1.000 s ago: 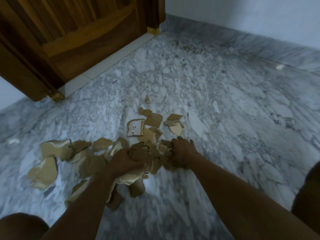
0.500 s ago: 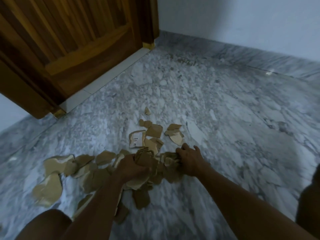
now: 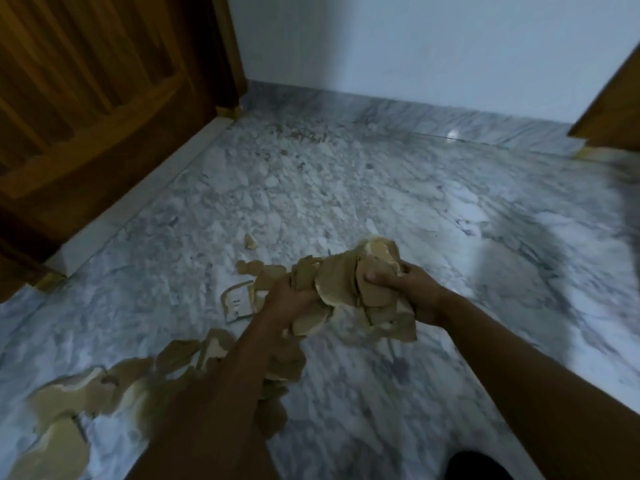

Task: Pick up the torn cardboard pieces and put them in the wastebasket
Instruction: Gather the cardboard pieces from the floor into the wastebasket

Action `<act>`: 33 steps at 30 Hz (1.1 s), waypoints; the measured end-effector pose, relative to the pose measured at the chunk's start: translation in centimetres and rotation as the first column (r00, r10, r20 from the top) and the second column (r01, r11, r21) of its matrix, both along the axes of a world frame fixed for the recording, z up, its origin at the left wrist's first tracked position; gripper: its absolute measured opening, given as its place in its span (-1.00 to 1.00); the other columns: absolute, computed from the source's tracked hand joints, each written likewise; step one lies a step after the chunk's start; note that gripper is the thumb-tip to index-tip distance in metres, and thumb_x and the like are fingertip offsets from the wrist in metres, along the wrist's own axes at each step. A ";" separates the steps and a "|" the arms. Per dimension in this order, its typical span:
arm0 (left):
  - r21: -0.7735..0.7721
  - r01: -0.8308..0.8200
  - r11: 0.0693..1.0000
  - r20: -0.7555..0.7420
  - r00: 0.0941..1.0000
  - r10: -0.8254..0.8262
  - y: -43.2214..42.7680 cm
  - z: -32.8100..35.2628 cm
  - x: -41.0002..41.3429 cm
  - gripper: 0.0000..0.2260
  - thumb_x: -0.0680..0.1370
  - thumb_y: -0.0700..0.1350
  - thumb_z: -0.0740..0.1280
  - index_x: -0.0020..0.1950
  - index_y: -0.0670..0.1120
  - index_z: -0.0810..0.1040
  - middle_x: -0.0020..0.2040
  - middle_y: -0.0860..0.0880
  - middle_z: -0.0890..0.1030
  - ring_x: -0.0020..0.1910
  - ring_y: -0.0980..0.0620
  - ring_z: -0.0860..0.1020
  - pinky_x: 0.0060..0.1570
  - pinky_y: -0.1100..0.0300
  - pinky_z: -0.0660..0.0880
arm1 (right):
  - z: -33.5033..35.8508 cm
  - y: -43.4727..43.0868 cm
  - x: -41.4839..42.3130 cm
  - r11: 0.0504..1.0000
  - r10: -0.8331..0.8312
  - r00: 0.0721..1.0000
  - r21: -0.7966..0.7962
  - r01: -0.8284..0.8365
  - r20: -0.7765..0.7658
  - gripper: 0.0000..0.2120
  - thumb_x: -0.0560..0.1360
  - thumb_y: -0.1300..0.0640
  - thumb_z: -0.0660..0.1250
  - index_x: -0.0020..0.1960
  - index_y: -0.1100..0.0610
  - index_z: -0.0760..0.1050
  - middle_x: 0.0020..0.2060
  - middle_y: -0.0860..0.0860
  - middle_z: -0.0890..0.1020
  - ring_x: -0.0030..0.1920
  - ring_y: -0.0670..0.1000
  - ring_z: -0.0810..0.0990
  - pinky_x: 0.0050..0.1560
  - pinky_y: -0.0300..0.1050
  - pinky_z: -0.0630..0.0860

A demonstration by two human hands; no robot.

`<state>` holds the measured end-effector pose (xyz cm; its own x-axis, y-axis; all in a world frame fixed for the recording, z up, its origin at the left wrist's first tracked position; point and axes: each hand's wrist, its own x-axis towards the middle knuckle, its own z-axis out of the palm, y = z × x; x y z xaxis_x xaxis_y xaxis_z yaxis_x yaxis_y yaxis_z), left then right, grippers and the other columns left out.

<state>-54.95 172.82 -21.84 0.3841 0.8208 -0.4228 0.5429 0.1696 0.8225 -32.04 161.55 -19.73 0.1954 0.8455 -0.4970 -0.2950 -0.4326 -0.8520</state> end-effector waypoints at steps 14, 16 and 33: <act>-0.055 0.568 0.821 0.409 0.763 -0.501 -8.7 11.9 22.5 -0.65 0.46 0.13 0.47 0.18 0.01 0.66 0.12 -0.03 0.69 0.12 -0.05 0.65 0.23 -0.14 0.53 | 8.4 -14.2 10.5 0.852 -0.512 0.857 0.165 0.497 0.066 -0.48 0.49 -0.11 0.45 0.32 0.17 0.51 0.11 0.14 0.69 0.10 0.17 0.69 0.17 0.15 0.59; 0.028 0.641 0.767 0.405 0.695 -0.595 -10.4 13.5 25.5 -0.65 0.45 -0.01 0.50 0.23 0.01 0.63 0.16 -0.04 0.68 0.16 -0.06 0.64 0.24 -0.17 0.51 | 10.1 -16.2 13.4 0.835 -0.542 0.835 0.177 0.521 0.099 -0.44 0.47 -0.18 0.46 0.32 0.14 0.51 0.12 0.11 0.70 0.11 0.15 0.69 0.20 0.15 0.58; 0.645 0.474 0.600 0.308 0.558 -0.771 -35.0 20.4 61.8 -0.37 0.44 0.12 0.48 0.47 0.12 0.36 0.37 0.19 0.48 0.35 0.16 0.46 0.34 0.21 0.37 | 19.0 -40.5 45.3 0.665 -0.637 0.230 0.373 0.648 0.736 -0.42 0.50 -0.32 0.28 0.42 -0.16 0.21 0.31 0.07 0.40 0.33 0.17 0.43 0.36 0.19 0.38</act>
<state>6.87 137.85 -1.40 0.8912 0.2872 0.3512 -0.1770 -0.4927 0.8520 13.23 121.07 -0.70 0.9535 0.2435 0.1778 0.2708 -0.4326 -0.8600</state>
